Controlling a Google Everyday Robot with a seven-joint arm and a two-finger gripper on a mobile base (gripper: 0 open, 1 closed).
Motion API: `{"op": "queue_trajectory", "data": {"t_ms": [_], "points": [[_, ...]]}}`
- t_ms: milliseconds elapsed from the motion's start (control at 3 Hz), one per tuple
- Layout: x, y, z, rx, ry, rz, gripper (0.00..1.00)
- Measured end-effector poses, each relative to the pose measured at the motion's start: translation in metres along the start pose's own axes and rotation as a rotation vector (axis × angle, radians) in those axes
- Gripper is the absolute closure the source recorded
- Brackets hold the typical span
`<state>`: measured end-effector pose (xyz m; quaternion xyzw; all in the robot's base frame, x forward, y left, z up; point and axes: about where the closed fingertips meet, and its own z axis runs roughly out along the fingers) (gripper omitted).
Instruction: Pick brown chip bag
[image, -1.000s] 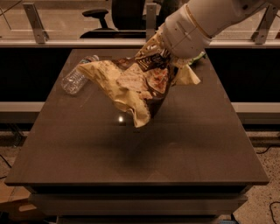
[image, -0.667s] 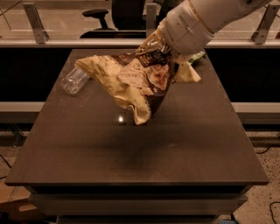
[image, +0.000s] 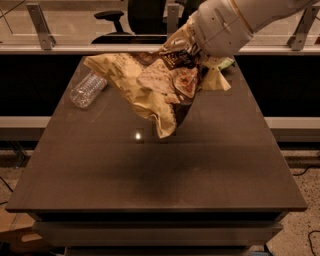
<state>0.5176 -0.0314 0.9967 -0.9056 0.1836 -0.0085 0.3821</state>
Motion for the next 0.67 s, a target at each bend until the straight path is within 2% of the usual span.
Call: {"op": "queue_trajectory", "data": {"t_ms": [333, 667], "points": [[-0.0103, -0.0008, -0.0089, 0.026, -0.002, 0.001, 1.00], [-0.0104, -0.0007, -0.0090, 0.027, -0.002, 0.001, 1.00]]}}
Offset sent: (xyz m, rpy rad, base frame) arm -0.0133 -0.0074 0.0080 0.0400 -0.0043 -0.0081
